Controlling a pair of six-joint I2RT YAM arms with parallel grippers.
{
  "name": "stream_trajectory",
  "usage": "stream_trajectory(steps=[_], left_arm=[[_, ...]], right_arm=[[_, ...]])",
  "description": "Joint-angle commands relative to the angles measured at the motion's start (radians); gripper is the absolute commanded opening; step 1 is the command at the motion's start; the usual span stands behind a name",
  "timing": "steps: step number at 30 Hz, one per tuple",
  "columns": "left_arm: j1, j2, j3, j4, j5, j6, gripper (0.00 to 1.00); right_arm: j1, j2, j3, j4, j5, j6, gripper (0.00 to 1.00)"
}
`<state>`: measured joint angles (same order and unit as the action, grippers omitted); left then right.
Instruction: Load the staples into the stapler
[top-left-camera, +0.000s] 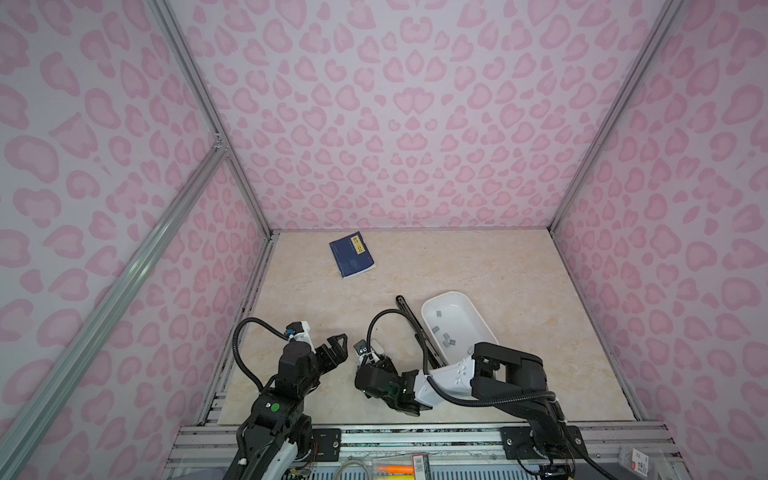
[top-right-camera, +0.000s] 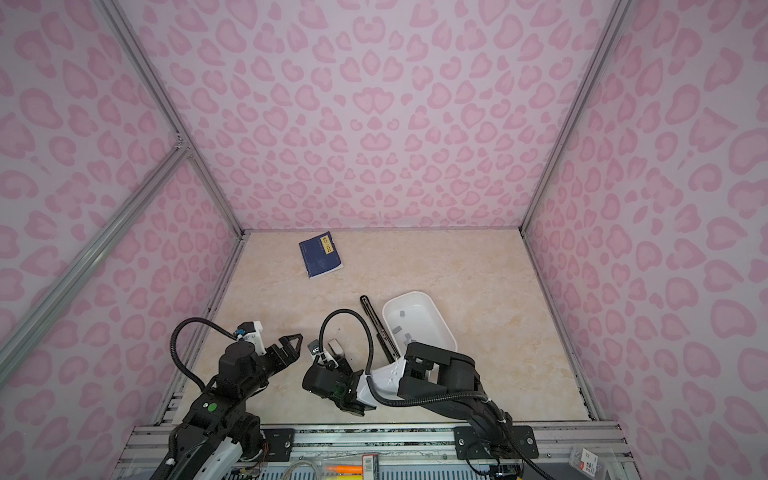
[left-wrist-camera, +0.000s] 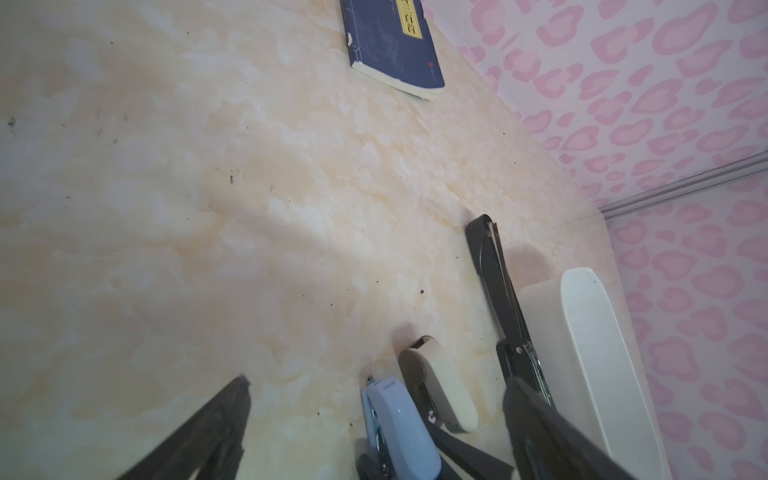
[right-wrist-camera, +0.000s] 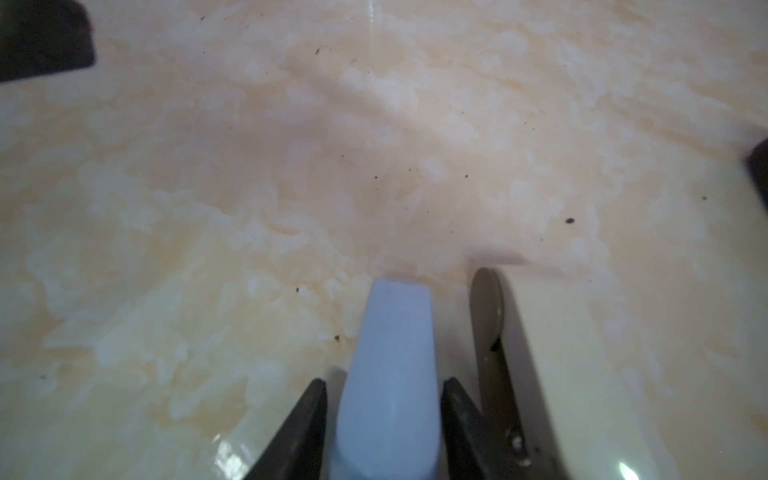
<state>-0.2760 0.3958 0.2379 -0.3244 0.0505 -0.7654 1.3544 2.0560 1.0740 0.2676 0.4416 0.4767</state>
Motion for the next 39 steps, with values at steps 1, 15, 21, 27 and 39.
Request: stream_trajectory(steps=[1,15,21,27,39], left_arm=[[0.0,0.033,-0.007,0.068,0.041,0.03,0.95],[-0.065,0.181,-0.068,0.22,0.022,0.035,0.97],[-0.122,0.217,-0.099,0.298,-0.028,0.028,1.0],[-0.14,0.251,-0.142,0.394,-0.043,0.003,0.91],[-0.145,0.273,-0.121,0.362,-0.127,-0.006,0.71]], right_arm=[[0.014,-0.041,-0.039,0.027,0.036,-0.011,0.56],[-0.034,-0.202,-0.184,0.202,-0.009,-0.043,0.35],[-0.052,-0.152,-0.119,0.188,-0.035,-0.058,0.32],[-0.053,-0.096,-0.065,0.154,-0.055,-0.062,0.28],[-0.04,-0.039,-0.026,0.09,-0.052,-0.053,0.24]])
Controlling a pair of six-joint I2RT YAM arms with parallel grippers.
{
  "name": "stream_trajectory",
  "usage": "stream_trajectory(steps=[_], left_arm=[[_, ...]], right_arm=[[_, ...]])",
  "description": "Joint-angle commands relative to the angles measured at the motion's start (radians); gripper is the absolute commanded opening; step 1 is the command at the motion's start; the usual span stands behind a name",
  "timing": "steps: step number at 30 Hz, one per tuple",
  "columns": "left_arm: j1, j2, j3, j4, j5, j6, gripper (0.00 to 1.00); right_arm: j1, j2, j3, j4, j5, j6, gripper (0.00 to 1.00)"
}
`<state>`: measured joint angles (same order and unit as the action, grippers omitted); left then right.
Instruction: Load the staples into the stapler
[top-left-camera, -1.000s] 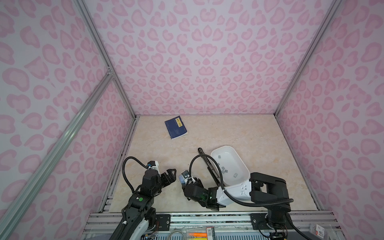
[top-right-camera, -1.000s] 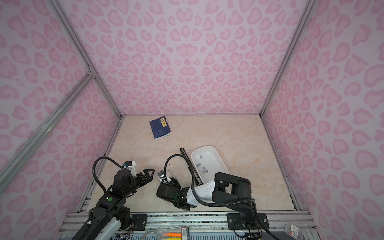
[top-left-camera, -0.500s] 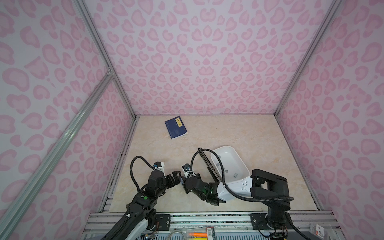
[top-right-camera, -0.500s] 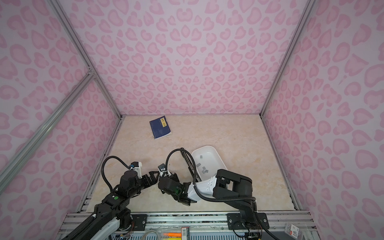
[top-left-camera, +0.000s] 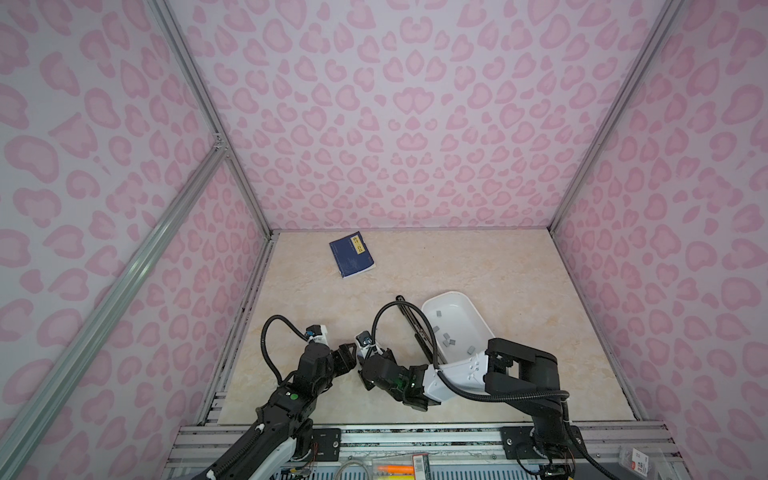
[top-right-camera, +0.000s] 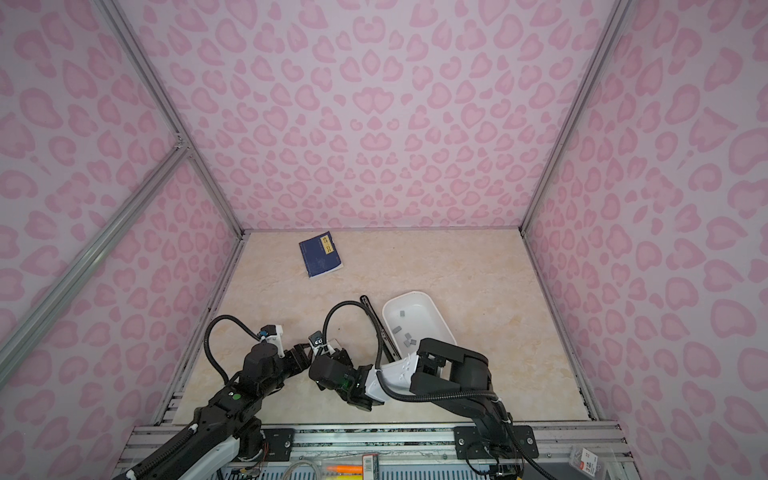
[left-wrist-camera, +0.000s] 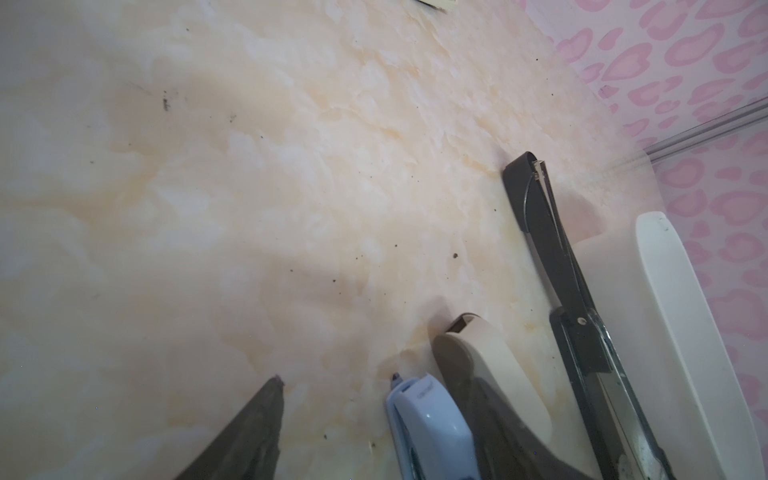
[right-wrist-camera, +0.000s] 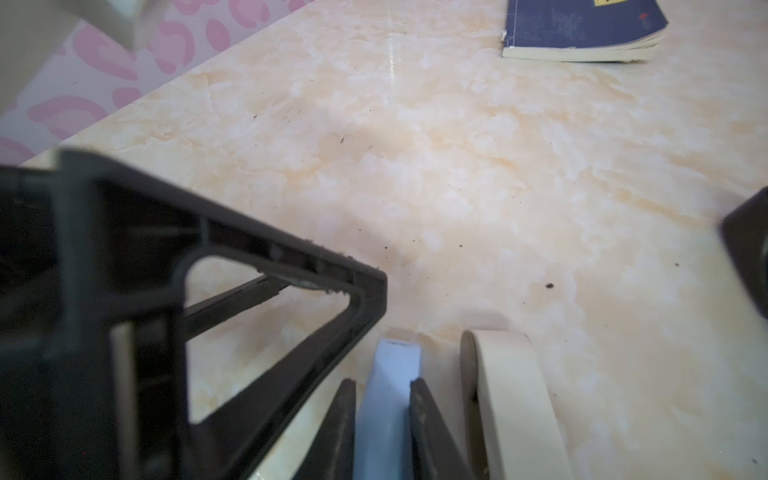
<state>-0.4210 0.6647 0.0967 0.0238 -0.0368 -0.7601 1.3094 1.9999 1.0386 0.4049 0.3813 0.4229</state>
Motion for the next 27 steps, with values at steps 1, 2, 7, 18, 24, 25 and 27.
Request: stream_trajectory(steps=[1,2,7,18,24,25,27], left_arm=[[0.0,0.004,0.023,0.005,-0.047,-0.015,0.71],[0.001,0.001,0.028,-0.002,-0.053,-0.017,0.71],[0.001,-0.03,0.047,-0.042,-0.071,-0.024,0.72],[0.001,-0.021,0.059,-0.043,-0.071,-0.026,0.72],[0.0,-0.04,0.058,-0.046,-0.071,-0.027,0.72],[0.0,-0.043,0.056,-0.047,-0.071,-0.03,0.72],[0.0,-0.049,0.053,-0.047,-0.071,-0.033,0.72]], right_arm=[[0.005,0.021,0.012,-0.053,0.015,0.001,0.24],[0.008,0.023,0.014,-0.057,0.021,0.001,0.24],[0.018,0.034,0.017,-0.083,0.055,0.003,0.24],[0.032,0.101,-0.026,-0.013,0.079,0.02,0.28],[0.041,0.137,-0.079,0.065,0.078,0.05,0.25],[0.04,0.139,-0.086,0.077,0.079,0.051,0.24],[0.04,0.145,-0.107,0.109,0.077,0.061,0.2]])
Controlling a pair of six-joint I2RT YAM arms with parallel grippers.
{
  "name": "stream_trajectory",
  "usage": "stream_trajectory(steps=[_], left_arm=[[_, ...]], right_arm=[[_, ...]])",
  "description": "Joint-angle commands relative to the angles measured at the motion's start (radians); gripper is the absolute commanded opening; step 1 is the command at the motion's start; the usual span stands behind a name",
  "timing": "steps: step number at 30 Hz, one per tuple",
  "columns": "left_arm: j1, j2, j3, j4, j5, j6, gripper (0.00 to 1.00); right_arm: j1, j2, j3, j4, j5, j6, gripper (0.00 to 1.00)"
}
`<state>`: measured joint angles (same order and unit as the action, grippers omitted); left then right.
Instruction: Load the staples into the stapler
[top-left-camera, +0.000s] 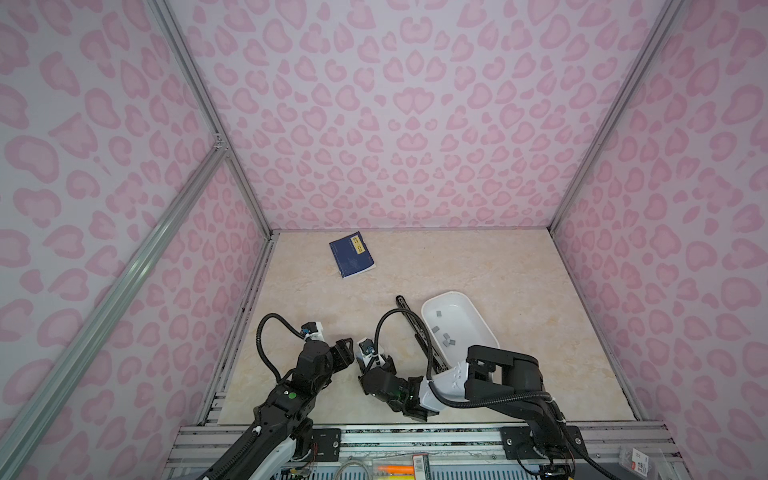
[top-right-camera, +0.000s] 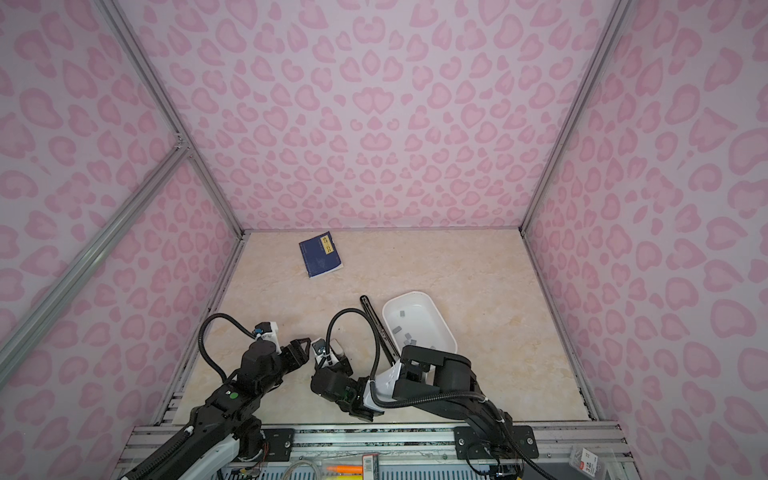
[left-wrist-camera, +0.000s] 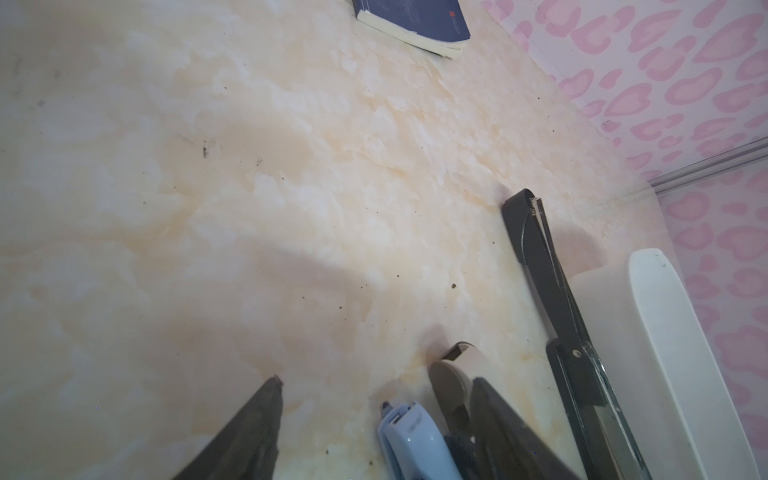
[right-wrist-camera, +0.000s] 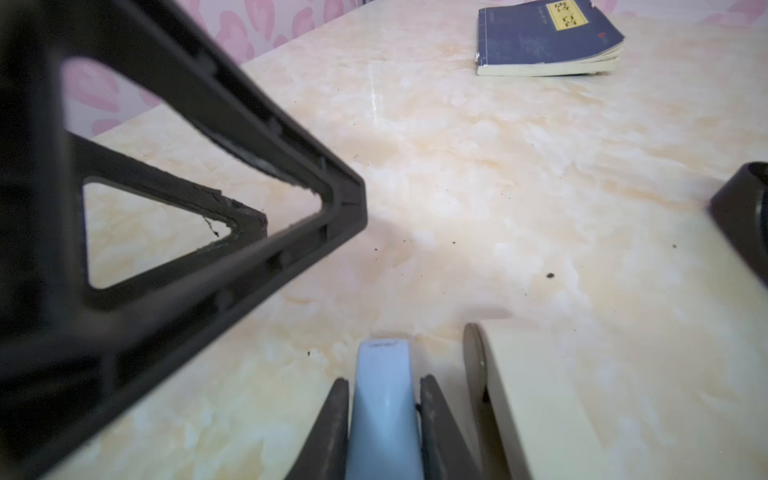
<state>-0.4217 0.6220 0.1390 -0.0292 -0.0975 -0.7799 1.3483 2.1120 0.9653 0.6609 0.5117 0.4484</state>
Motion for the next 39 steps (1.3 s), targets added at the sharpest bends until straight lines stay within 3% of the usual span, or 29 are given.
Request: stream_trajectory(steps=[1,4,13,29,39], left_arm=[[0.001,-0.009,0.009,0.006,-0.01,-0.013,0.72],[0.001,-0.015,0.004,0.007,-0.008,-0.016,0.72],[0.001,-0.038,-0.01,0.004,-0.008,-0.025,0.72],[0.003,0.015,-0.01,0.037,-0.017,-0.034,0.73],[0.003,0.101,0.017,0.058,-0.038,-0.037,0.72]], right_arm=[[0.0,0.035,-0.043,-0.129,-0.059,0.037,0.18],[0.0,0.059,-0.052,-0.083,-0.087,0.042,0.09],[-0.002,0.15,-0.031,-0.095,-0.091,0.09,0.02],[0.017,0.221,0.029,-0.181,-0.084,0.147,0.05],[0.041,0.268,0.164,-0.391,-0.015,0.165,0.04]])
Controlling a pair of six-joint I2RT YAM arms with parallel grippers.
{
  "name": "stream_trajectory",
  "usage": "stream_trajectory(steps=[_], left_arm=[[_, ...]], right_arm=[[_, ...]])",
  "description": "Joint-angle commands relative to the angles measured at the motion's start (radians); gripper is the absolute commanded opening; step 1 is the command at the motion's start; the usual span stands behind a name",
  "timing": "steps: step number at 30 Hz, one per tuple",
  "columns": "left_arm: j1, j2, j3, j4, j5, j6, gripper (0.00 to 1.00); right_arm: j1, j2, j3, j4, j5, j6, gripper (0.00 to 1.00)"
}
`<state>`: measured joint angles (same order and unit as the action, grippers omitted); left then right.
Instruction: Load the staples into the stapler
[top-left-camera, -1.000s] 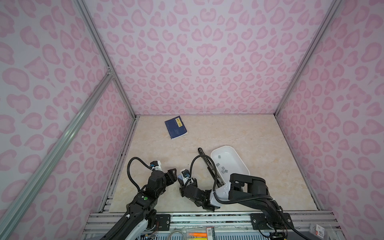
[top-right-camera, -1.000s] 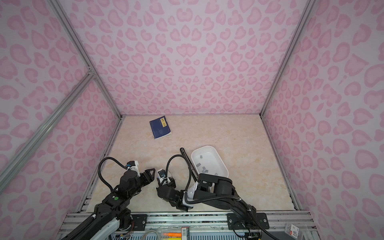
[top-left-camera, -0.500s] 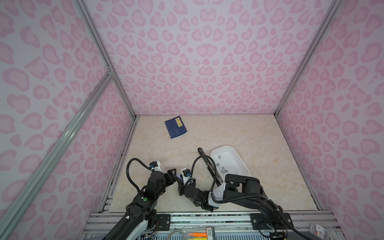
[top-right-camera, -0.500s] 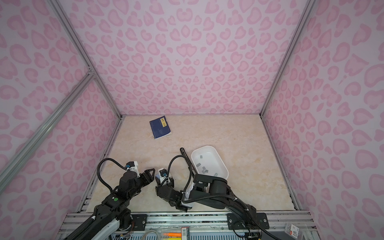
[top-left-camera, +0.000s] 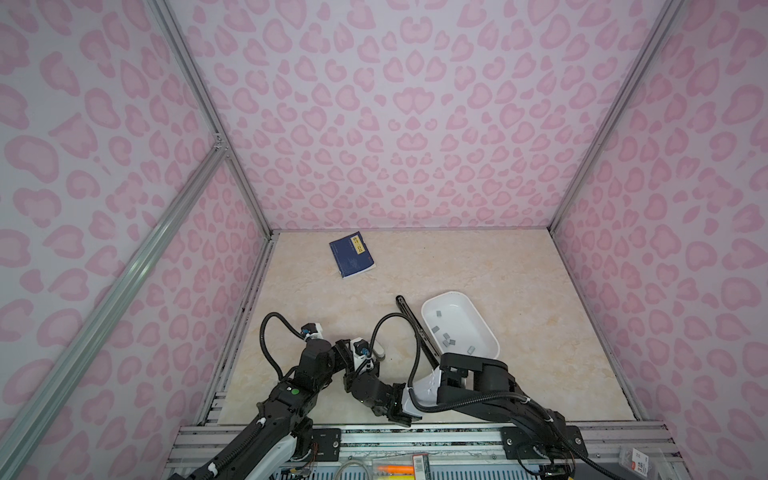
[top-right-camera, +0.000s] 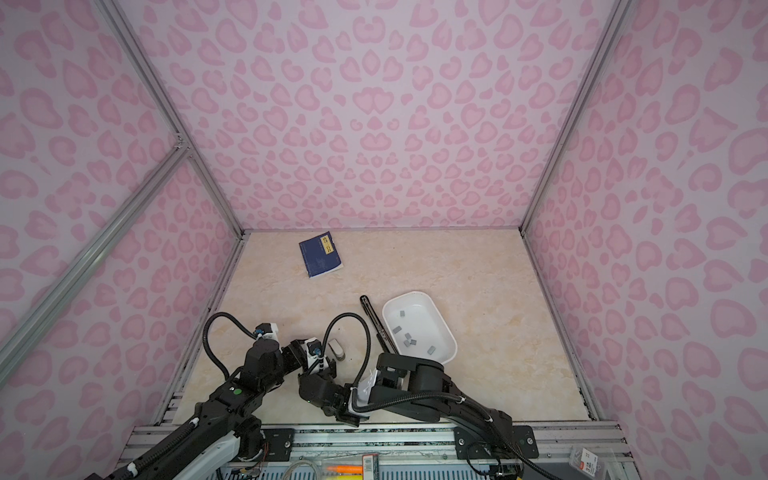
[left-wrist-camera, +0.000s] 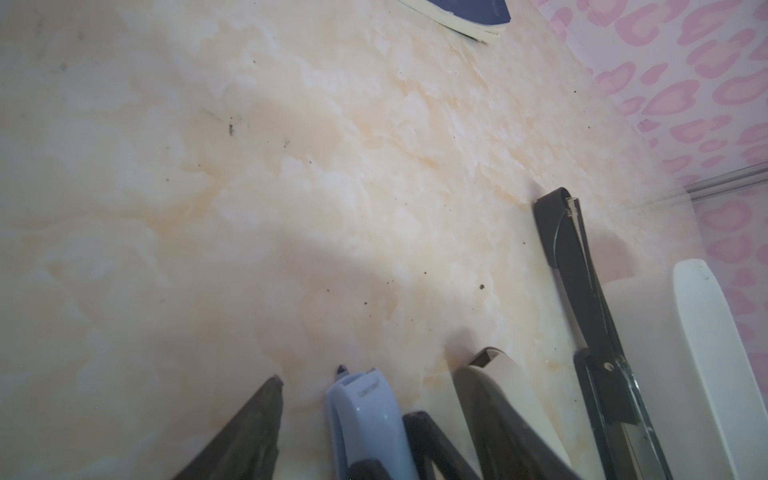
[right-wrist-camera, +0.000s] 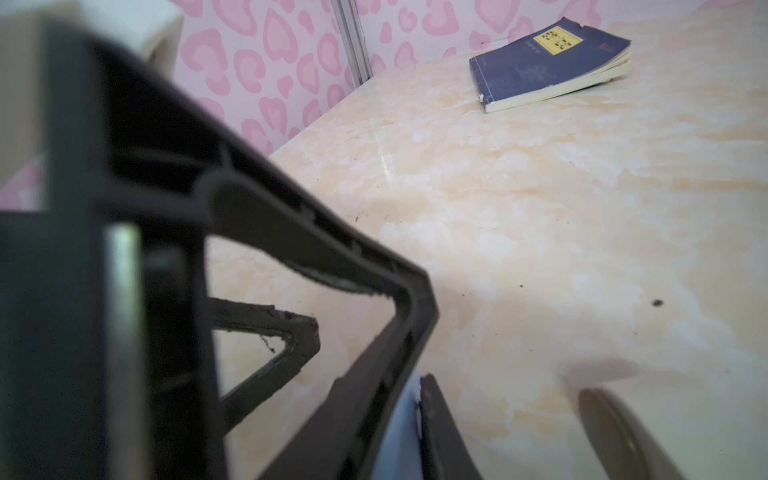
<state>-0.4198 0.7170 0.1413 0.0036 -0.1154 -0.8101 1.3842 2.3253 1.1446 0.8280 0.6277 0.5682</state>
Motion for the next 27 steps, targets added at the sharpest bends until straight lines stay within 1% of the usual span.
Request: stream_trajectory(steps=[1,2,5,7,12,14,15,16,18,21,27], left_arm=[[0.002,0.006,0.016,0.02,-0.028,-0.011,0.72],[0.002,0.006,0.019,0.015,-0.035,-0.014,0.72],[0.01,0.004,0.04,-0.006,-0.042,-0.015,0.72],[0.017,0.006,0.058,-0.022,-0.037,-0.007,0.72],[0.036,0.01,0.088,-0.045,-0.026,0.01,0.72],[0.045,0.007,0.089,-0.045,-0.02,0.01,0.72],[0.048,0.007,0.089,-0.044,-0.014,0.011,0.72],[0.049,0.009,0.091,-0.042,-0.009,0.014,0.72],[0.052,0.013,0.096,-0.045,-0.006,0.023,0.72],[0.055,0.016,0.102,-0.044,0.001,0.032,0.72],[0.058,0.005,0.104,-0.053,0.006,0.05,0.72]], right_arm=[[0.004,0.052,-0.017,-0.563,-0.119,0.045,0.05],[0.006,0.047,-0.013,-0.583,-0.105,0.053,0.05],[0.005,0.03,-0.026,-0.557,-0.096,0.03,0.05],[-0.001,0.008,-0.031,-0.523,-0.083,-0.013,0.06],[-0.028,-0.026,0.011,-0.527,-0.134,-0.065,0.06],[-0.031,-0.031,0.008,-0.524,-0.126,-0.079,0.11],[-0.03,-0.067,0.002,-0.521,-0.117,-0.082,0.16],[-0.031,-0.079,-0.005,-0.518,-0.109,-0.086,0.19],[-0.045,-0.1,-0.006,-0.521,-0.117,-0.092,0.23],[-0.072,-0.123,-0.005,-0.52,-0.147,-0.094,0.25],[-0.088,-0.17,0.016,-0.526,-0.15,-0.139,0.39]])
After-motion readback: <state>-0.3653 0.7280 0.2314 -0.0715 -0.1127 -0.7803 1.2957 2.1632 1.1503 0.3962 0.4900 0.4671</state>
